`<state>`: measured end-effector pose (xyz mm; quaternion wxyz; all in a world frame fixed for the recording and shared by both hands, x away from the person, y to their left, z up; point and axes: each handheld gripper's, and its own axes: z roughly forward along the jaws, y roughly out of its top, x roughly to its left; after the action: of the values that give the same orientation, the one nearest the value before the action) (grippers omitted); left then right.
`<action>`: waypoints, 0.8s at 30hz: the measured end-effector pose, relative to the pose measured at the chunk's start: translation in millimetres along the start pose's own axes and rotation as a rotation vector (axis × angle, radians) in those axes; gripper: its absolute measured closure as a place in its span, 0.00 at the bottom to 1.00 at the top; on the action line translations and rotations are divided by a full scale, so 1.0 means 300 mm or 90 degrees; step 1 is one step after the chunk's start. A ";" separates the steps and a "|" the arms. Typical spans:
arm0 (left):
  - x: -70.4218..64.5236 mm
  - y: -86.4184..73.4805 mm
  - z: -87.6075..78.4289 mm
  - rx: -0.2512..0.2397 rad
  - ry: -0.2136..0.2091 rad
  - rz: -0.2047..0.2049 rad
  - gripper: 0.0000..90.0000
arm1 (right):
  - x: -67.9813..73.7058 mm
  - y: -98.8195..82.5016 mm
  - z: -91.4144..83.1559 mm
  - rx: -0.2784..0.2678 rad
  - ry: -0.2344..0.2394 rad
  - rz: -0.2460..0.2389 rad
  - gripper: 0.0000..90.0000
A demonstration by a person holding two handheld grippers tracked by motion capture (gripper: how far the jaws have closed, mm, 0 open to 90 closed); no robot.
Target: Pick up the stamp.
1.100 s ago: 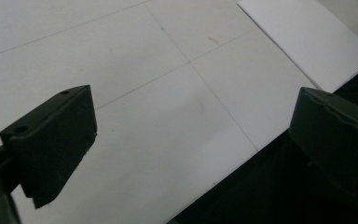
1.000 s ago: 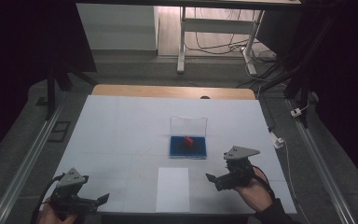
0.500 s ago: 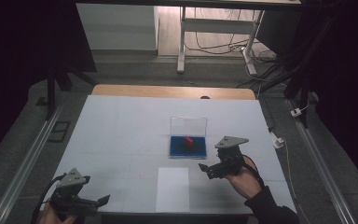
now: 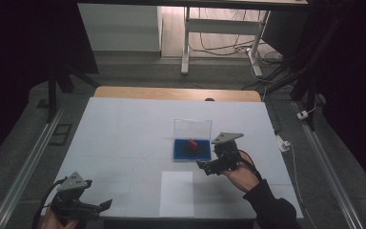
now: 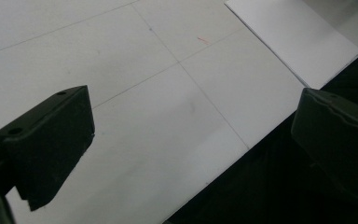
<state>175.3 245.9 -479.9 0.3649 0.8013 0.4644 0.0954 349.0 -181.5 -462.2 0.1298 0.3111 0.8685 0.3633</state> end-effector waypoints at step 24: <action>0.001 0.000 0.001 0.002 -0.003 0.003 0.00 | -0.021 0.093 0.201 0.053 -0.019 -0.029 0.00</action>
<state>175.6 245.9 -480.1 0.3648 0.8032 0.4615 0.0935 393.6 -137.2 -484.6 0.1377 0.3019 0.8878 0.3189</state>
